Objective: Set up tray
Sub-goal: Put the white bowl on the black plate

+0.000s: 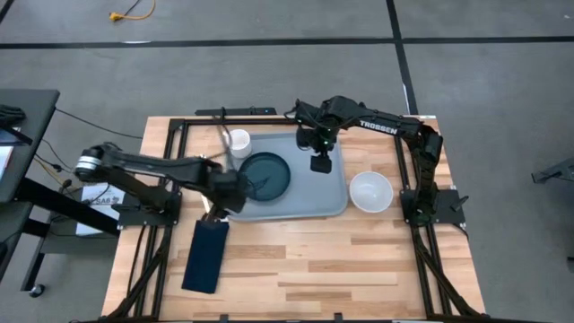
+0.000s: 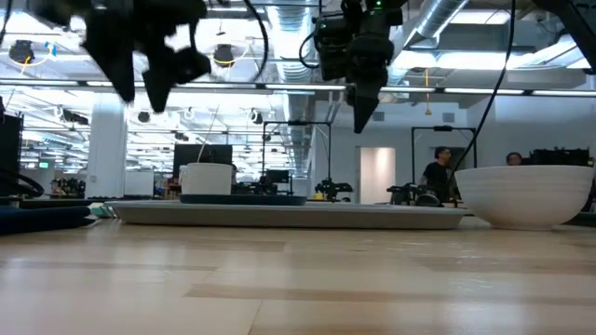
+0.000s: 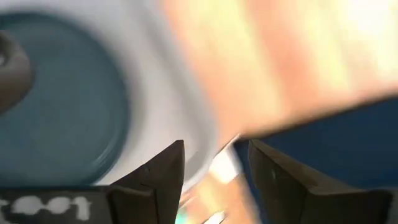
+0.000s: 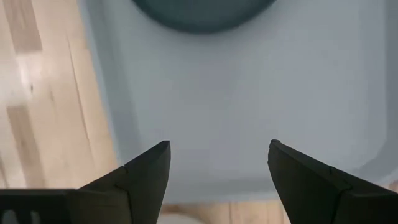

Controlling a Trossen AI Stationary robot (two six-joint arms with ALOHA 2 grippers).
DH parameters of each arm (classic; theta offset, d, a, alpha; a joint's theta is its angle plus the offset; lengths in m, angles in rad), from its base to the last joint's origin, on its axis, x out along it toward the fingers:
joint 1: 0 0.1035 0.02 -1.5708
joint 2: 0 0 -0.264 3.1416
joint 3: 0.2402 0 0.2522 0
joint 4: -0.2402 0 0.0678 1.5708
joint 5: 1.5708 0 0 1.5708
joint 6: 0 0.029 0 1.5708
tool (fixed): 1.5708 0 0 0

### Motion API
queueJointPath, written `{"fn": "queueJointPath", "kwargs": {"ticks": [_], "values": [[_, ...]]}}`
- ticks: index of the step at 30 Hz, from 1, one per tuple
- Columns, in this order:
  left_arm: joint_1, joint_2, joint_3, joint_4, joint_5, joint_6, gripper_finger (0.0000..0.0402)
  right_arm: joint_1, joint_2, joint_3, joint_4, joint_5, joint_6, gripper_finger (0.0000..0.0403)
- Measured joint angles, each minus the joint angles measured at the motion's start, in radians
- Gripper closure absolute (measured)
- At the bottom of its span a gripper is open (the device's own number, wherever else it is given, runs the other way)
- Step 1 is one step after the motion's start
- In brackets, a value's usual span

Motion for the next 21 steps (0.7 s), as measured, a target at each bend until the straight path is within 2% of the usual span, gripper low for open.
{"fn": "queueJointPath", "kwargs": {"ticks": [3, 6, 11, 17, 21], "values": [[0.004, -0.112, -0.076, 0.119, 0.147, -0.019, 0.0234, -0.008, -0.005, 0.000, -0.046, 0.000, -0.006, 0.0143], [0.002, -0.211, -0.183, 0.239, 0.182, -0.014, 0.0235, -0.013, -0.026, -0.001, -0.093, 0.001, 0.001, 0.0143], [0.011, -0.347, -0.434, 0.499, 0.085, -0.009, 0.0235, -0.012, -0.105, -0.001, -0.208, 0.003, 0.072, 0.0143], [0.057, -0.412, -0.767, 1.093, 0.009, -0.109, 0.0235, 0.007, -0.279, -0.023, -0.227, 0.007, 0.217, 0.0143], [0.088, -0.411, -0.913, 1.433, -0.062, -0.232, 0.0235, 0.034, -0.403, -0.071, -0.207, 0.059, 0.325, 0.0143]]}}
